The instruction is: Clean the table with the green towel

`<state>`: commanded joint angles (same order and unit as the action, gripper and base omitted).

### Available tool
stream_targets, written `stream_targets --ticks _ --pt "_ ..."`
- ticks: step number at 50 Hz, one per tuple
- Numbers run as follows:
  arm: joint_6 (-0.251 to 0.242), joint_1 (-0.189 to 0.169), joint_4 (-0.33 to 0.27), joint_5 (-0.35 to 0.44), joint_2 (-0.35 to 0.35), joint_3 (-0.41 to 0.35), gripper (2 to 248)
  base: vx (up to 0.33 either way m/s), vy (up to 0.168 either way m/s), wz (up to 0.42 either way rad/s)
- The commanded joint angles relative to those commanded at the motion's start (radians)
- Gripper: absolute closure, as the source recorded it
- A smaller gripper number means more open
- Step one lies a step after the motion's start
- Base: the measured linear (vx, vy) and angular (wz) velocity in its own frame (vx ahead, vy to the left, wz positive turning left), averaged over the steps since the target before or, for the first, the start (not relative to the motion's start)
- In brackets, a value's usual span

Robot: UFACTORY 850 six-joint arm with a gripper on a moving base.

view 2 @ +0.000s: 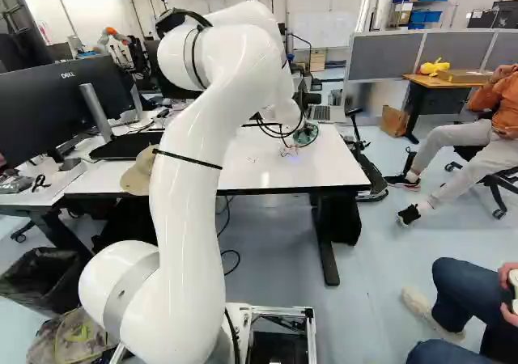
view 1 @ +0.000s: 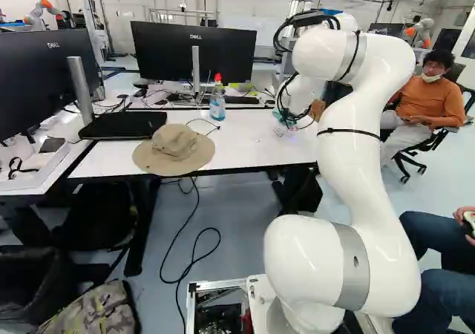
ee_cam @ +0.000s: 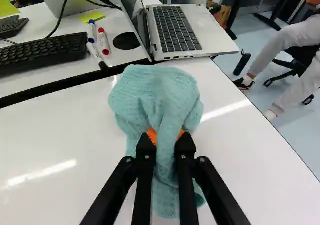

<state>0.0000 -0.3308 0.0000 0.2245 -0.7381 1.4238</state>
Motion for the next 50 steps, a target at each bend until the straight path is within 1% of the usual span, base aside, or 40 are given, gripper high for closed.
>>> stream_targets --ticks 31,50 --pt "0.000 0.001 0.000 -0.002 0.064 -0.017 199 0.000 0.000 0.000" --pt "0.000 0.023 0.000 -0.054 0.103 -0.026 199 0.000 0.000 0.000"
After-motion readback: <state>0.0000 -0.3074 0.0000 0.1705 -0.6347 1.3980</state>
